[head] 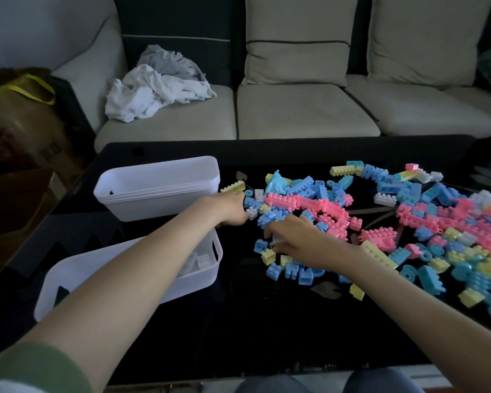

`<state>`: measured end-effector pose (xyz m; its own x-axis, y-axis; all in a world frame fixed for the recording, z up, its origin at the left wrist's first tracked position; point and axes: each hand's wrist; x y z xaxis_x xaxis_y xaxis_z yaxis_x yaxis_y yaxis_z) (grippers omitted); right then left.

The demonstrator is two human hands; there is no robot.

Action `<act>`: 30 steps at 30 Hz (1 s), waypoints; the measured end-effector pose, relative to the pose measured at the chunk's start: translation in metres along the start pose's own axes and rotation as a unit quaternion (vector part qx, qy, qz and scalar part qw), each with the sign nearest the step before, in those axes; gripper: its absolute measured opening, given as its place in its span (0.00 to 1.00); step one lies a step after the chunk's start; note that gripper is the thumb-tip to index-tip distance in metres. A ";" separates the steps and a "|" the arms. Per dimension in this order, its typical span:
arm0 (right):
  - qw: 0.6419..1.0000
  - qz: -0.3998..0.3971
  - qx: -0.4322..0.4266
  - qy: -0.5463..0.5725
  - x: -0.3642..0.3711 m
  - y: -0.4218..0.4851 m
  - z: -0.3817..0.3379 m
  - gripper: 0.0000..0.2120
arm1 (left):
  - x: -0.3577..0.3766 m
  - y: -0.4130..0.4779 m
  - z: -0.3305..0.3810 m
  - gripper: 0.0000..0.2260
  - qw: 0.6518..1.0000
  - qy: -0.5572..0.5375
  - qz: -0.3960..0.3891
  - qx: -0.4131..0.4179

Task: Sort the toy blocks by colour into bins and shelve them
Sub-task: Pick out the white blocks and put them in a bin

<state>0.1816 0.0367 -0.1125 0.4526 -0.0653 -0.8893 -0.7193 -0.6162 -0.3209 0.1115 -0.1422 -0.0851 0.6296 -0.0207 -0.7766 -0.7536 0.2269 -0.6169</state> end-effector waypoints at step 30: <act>0.952 0.191 -0.096 0.219 -0.023 0.017 -0.097 0.12 | -0.008 -0.133 -0.069 0.09 0.997 -0.040 0.053 -0.039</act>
<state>0.2100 -0.0488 -0.0655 0.3839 -0.6084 -0.6946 -0.7851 -0.6110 0.1013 0.1932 -0.2394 -0.0054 0.5562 0.0774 -0.8274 -0.8271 0.1480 -0.5422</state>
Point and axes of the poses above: each hand's wrist, its own y-axis towards the middle knuckle, its own x-axis out of the palm, z = x × y, and after that the axes turned 14 degrees about -z, right-handed
